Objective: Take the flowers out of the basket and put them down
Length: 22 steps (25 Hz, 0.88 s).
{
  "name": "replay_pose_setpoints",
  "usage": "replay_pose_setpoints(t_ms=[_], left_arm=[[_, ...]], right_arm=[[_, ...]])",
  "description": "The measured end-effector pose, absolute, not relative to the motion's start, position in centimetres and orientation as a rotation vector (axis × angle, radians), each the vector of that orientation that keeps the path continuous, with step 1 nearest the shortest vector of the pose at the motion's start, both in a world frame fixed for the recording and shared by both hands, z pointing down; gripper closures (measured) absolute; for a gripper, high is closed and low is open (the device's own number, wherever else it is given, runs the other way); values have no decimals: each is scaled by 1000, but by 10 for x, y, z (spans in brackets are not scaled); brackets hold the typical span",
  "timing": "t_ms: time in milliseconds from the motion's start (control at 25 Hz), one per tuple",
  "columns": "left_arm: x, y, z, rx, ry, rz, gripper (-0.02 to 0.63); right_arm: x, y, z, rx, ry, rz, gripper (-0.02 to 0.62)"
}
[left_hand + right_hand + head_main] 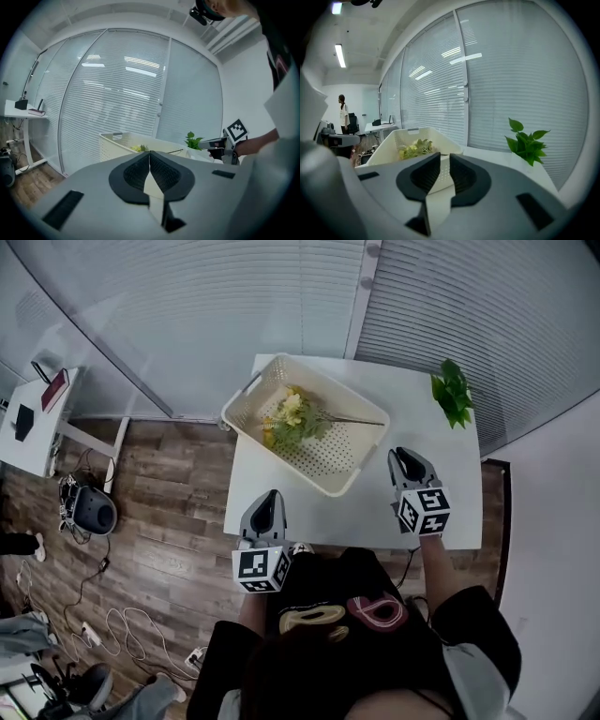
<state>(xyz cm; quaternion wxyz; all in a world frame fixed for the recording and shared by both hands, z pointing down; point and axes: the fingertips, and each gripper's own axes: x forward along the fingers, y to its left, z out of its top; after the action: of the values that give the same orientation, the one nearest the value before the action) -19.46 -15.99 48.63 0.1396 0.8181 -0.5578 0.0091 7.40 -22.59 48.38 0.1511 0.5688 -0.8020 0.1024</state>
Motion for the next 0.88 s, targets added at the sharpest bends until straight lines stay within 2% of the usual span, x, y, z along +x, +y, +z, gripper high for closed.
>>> replay_pose_setpoints(t_ms=[120,200,360,560,880], left_arm=[[-204,-168,486,2358,-1621,34,589],[-206,-172,484,2348,-1627,22,589],[-206,-173,483,2335,-1633,25,589],[-203,-170,488,2292,-1648,50,589],[-205,-169,488,2207,-1724,22,589]], right_arm=[[69,-235,482,1586,-2320,325,507],[67,-239,477,1545,-2341,331,470],[57,-255,466,1420,-2367,256,454],[37,-275,458,1231,-2412,208,394],[-2,-304,476,880,-2361,140,387]])
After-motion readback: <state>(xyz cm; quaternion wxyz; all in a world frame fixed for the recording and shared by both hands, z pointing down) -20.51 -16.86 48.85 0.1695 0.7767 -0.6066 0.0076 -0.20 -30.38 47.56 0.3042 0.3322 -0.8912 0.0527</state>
